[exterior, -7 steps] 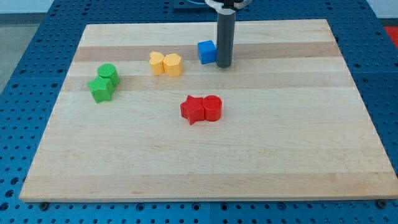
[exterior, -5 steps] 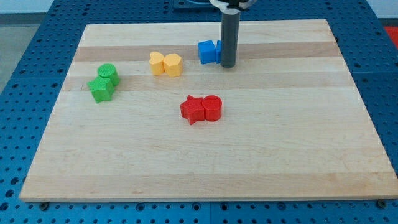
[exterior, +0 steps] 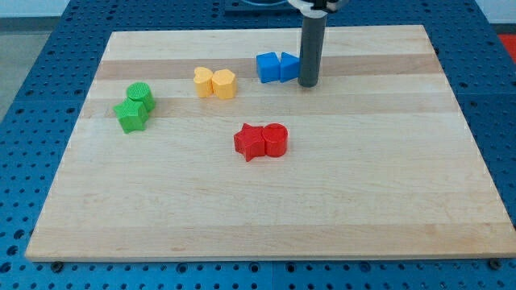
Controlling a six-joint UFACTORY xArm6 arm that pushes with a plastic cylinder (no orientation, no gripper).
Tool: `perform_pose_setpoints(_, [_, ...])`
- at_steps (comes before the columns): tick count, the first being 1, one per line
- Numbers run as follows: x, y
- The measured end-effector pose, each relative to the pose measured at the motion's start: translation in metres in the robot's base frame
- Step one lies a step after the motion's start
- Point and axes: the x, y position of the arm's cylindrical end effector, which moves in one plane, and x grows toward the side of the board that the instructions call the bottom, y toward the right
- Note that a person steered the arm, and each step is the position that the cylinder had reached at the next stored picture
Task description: Slide green star along with green circle towards yellow heart
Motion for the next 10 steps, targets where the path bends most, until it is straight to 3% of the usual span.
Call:
perform_pose_setpoints(3, [-0.033, 0.024])
perform_pose_setpoints(5, [-0.074, 0.007])
perform_pose_setpoints(10, [-0.052, -0.217])
